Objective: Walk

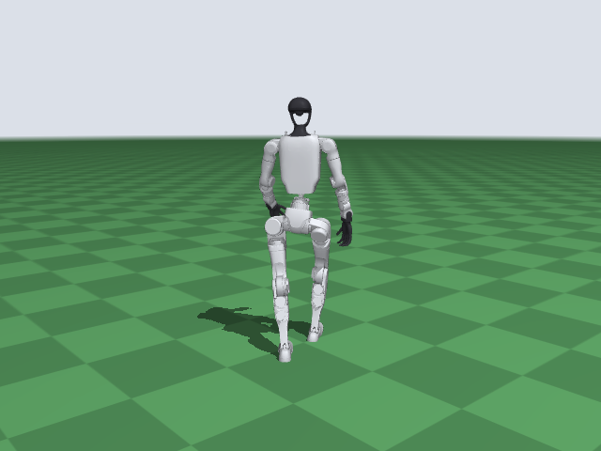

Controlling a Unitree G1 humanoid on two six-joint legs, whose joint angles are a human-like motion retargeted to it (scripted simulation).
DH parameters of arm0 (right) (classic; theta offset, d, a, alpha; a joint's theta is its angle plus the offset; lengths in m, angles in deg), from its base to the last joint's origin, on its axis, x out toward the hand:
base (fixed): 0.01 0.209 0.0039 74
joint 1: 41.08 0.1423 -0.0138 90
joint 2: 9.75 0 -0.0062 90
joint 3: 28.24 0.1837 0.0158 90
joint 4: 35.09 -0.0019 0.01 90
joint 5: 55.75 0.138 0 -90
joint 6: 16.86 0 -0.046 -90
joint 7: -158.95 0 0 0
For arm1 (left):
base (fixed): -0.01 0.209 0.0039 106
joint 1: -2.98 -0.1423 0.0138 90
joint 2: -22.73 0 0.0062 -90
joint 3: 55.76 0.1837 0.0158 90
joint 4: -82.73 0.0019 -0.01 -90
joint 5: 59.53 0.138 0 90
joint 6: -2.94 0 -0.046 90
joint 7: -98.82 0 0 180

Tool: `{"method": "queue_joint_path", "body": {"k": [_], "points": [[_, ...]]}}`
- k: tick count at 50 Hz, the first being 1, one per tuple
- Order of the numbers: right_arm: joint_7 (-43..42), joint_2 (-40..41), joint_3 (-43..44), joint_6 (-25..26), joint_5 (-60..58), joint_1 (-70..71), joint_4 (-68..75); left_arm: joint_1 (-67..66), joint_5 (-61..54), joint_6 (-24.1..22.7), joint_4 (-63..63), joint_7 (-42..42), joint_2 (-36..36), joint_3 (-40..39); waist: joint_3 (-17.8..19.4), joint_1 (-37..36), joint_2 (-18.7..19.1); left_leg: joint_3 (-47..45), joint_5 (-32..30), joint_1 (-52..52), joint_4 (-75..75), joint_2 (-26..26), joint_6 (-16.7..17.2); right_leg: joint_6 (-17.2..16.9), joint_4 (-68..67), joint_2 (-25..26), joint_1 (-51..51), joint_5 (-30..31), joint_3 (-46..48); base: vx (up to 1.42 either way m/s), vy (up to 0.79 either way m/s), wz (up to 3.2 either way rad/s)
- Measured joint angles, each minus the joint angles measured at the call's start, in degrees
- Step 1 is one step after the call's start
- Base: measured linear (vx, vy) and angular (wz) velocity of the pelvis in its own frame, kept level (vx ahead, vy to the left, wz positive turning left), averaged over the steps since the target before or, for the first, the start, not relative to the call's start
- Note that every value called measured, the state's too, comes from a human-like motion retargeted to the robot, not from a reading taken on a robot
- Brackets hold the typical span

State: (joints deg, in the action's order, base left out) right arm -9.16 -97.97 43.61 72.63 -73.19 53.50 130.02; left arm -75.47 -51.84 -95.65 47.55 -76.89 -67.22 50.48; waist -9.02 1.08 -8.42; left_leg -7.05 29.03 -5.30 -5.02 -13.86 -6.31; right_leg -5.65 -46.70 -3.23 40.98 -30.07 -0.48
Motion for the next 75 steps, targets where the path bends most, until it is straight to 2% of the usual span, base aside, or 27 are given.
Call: {"method": "queue_joint_path", "body": {"k": [3, 5, 9, 10, 11, 15, 20, 27, 31, 36, 40, 44, 47, 50, 52, 53, 55, 57, 58, 62, 65, 70, 75], "points": [[-0.92, 0.34, -0.48, -0.43, -0.16, 0.79, -0.15, -2.67, 0.69, 0.28, 2.66, 1.15, 0.87, 0.42, 0.54, -0.53, 0.32, -0.57, 3.64, 1.82, -13.18, 2.18, 0.99, 1.26, -2.12, 1.02, -4.15, 0.20, 0.07, 0.04, -0.06, 0.22], [-1.71, 0.71, -0.82, -0.73, -0.23, 1.49, -0.76, -4.70, 1.26, 0.69, 4.95, 1.94, 1.15, 0.49, 1.28, -0.84, 0.94, -1.68, 5.88, 5.36, -27.31, 5.17, 2.08, 2.35, -3.04, 2.25, -7.20, -0.38, 0.80, 0.00, -0.07, 0.22], [-2.85, 1.24, -1.73, -1.00, -0.78, 4.02, -3.85, -7.75, 2.52, 1.77, 8.66, 2.51, 0.19, -0.05, 1.86, -2.60, 4.94, -3.78, 4.75, 18.34, -60.81, 18.19, 3.66, 5.65, -0.36, 8.76, -11.21, -1.73, 4.69, -0.06, -0.07, 0.04], [-2.94, 1.19, -1.89, -0.91, -1.02, 5.16, -4.84, -7.91, 2.85, 2.10, 9.32, 2.56, -0.32, -0.40, 1.24, -3.45, 6.82, -3.55, 4.38, 22.93, -68.03, 22.82, 3.56, 6.59, 2.82, 11.57, -11.84, -0.90, 5.99, -0.05, -0.07, -0.18], [-3.35, 1.14, -2.27, -1.03, -1.24, 5.66, -5.56, -8.76, 3.02, 2.34, 9.63, 2.29, -0.59, -0.57, 1.25, -4.29, 6.87, -4.15, 4.76, 25.29, -71.90, 24.80, 2.59, 6.94, 2.89, 12.11, -12.35, -1.53, 6.08, -0.04, -0.06, -0.13], [-4.44, 1.14, -3.00, -1.01, -1.44, 9.18, -7.98, -10.35, 2.77, 3.06, 10.13, 1.21, -2.52, -2.31, 0.81, -6.94, 5.57, -5.44, 8.54, 36.03, -78.21, 29.14, -1.09, 7.13, 7.54, 13.04, -15.16, -1.76, 5.91, 0.00, 0.00, 0.00], [-4.51, 1.86, -3.48, -1.25, -0.20, 12.33, -10.22, -11.55, 0.58, 2.75, 10.41, -0.02, -4.19, -5.14, 0.82, -7.99, 1.80, -7.65, 10.90, 43.80, -64.31, 25.43, -1.91, 5.72, 12.51, 10.28, -19.64, -2.52, 5.65, 0.02, 0.00, 0.28], [-2.28, 2.68, -4.30, -2.31, -0.95, 12.08, -11.00, -12.02, -0.76, 1.81, 10.97, -0.58, -4.18, -7.24, -0.76, -6.95, -2.28, -8.22, 3.85, 44.22, -30.67, 14.36, 1.62, 4.66, 14.86, 4.56, -23.12, -4.91, 6.62, 0.05, 0.01, 0.51], [-1.46, 3.38, -4.98, -2.38, -1.79, 10.68, -10.63, -13.02, -1.13, 1.80, 11.19, -0.52, -3.56, -7.93, -1.61, -6.81, -3.08, -7.79, 1.91, 43.55, -27.46, 12.10, 2.41, 4.47, 10.06, 2.75, -23.10, -7.53, 6.38, 0.05, 0.02, 0.33], [0.10, 4.02, -5.25, -2.08, -2.22, 8.19, -8.44, -13.62, -2.32, 1.97, 11.67, -0.30, -3.23, -8.81, -1.79, -6.11, -5.80, -8.54, -1.25, 38.92, -26.18, 7.68, 1.19, 2.59, 2.06, -1.50, -23.99, -8.85, 4.72, 0.09, 0.04, 0.35], [1.60, 4.10, -4.86, -1.77, -1.59, 5.88, -6.23, -13.55, -3.87, 1.91, 11.05, -0.17, -2.99, -9.07, -0.83, -5.11, -8.39, -8.88, -1.61, 33.90, -24.59, 2.81, -0.45, -1.09, -9.57, -6.57, -23.55, -4.14, 3.56, 0.07, 0.07, 0.33], [2.38, 3.56, -4.01, -1.52, -0.03, 4.59, -5.12, -12.90, -4.74, 1.67, 8.98, -0.07, -2.93, -8.78, 0.90, -3.41, -10.54, -9.29, -1.26, 28.24, -20.87, -2.24, -2.27, -4.07, -27.08, -13.38, -19.27, 5.72, 2.96, 0.06, 0.08, 0.32], [2.05, 3.01, -3.14, -1.54, 0.88, 4.47, -4.83, -11.65, -4.97, 1.56, 7.01, -0.48, -3.38, -8.36, 2.07, -1.82, -10.93, -9.13, -1.14, 24.27, -17.83, -4.36, -2.90, -2.98, -36.72, -17.54, -14.40, 7.48, 2.64, 0.07, 0.07, 0.25], [1.26, 2.04, -1.94, -1.86, 1.78, 5.66, -4.80, -8.66, -5.34, 2.01, 5.25, -1.23, -4.07, -8.27, 3.19, -1.05, -8.89, -8.01, -3.67, 17.94, -8.47, -4.40, -2.65, -0.38, -39.57, -18.14, -8.62, 4.88, 3.22, 0.09, 0.07, 0.08], [0.31, 1.83, -1.62, -2.07, 2.22, 4.68, -5.02, -8.17, -5.28, 1.91, 4.29, -1.93, -4.13, -7.88, 3.60, 0.26, -9.19, -8.26, -3.21, 16.35, -8.37, -5.13, -2.06, 0.62, -39.00, -20.02, -5.71, 1.29, 3.44, 0.08, 0.02, 0.34], [-0.16, 1.73, -1.47, -2.18, 2.44, 4.36, -5.15, -7.70, -5.26, 1.91, 3.82, -2.26, -4.28, -7.78, 3.73, 0.84, -9.02, -8.22, -3.01, 15.52, -7.96, -5.16, -1.73, 0.95, -37.77, -20.32, -4.21, -0.25, 3.77, 0.10, 0.02, 0.31], [-0.93, 1.12, -1.07, -2.29, 2.99, 4.89, -5.26, -5.30, -5.28, 2.11, 3.18, -2.67, -4.65, -7.84, 3.95, 0.75, -6.07, -7.57, -4.76, 11.90, -1.51, -3.21, -0.86, 1.92, -32.25, -17.55, -1.51, -1.74, 6.18, 0.13, 0.02, 0.13], [-1.43, 1.01, -1.05, -2.40, 3.09, 3.90, -5.14, -4.65, -5.12, 1.83, 2.44, -3.10, -4.58, -7.36, 4.06, 1.32, -6.24, -7.75, -5.04, 10.45, -0.63, -3.59, -0.14, 1.67, -26.97, -17.70, 0.64, -3.24, 6.44, 0.13, 0.00, 0.28], [-1.56, 0.87, -0.94, -2.44, 3.12, 3.97, -5.04, -3.66, -4.98, 1.76, 2.17, -3.17, -4.80, -7.16, 3.93, 1.14, -4.91, -7.52, -5.62, 9.20, 1.68, -2.52, 0.20, 1.59, -22.86, -15.87, 1.23, -3.22, 7.63, 0.16, 0.00, 0.27], [-1.87, 0.84, -0.91, -2.37, 3.07, 3.08, -4.60, -1.99, -4.16, 0.81, 1.05, -2.94, -4.86, -5.89, 3.12, 0.75, -3.08, -7.86, -6.81, 6.46, 5.48, -0.86, 1.49, -0.17, -7.87, -11.11, 3.10, -2.30, 8.34, 0.18, -0.01, 0.34], [-1.94, 1.12, -1.16, -2.38, 2.85, 2.75, -4.64, -2.14, -3.36, 0.14, 0.45, -2.47, -4.52, -4.80, 2.32, 0.52, -3.68, -8.41, -6.57, 5.59, 5.30, -1.24, 2.18, -1.55, -1.12, -9.79, 4.37, -2.16, 6.73, 0.20, -0.03, 0.46], [-1.39, 1.24, -1.50, -2.40, 2.66, 3.48, -4.20, -2.83, -2.37, -0.24, 1.06, -1.02, -4.04, -3.62, 0.80, -0.82, -3.18, -7.43, -3.60, 5.11, 1.86, 0.30, 2.45, -1.06, 3.32, -7.90, 2.34, 0.22, 7.09, 0.28, -0.06, 0.36], [-1.36, 1.44, -1.81, -2.78, 2.93, 3.77, -3.84, -5.30, -1.27, 0.21, 4.32, 1.10, -2.92, -3.35, 1.01, -2.03, -2.63, -5.92, 1.42, 7.17, -12.96, 3.49, 3.71, 0.84, 1.37, -7.06, -2.43, 0.93, 7.84, 0.32, -0.11, 0.36]]}}
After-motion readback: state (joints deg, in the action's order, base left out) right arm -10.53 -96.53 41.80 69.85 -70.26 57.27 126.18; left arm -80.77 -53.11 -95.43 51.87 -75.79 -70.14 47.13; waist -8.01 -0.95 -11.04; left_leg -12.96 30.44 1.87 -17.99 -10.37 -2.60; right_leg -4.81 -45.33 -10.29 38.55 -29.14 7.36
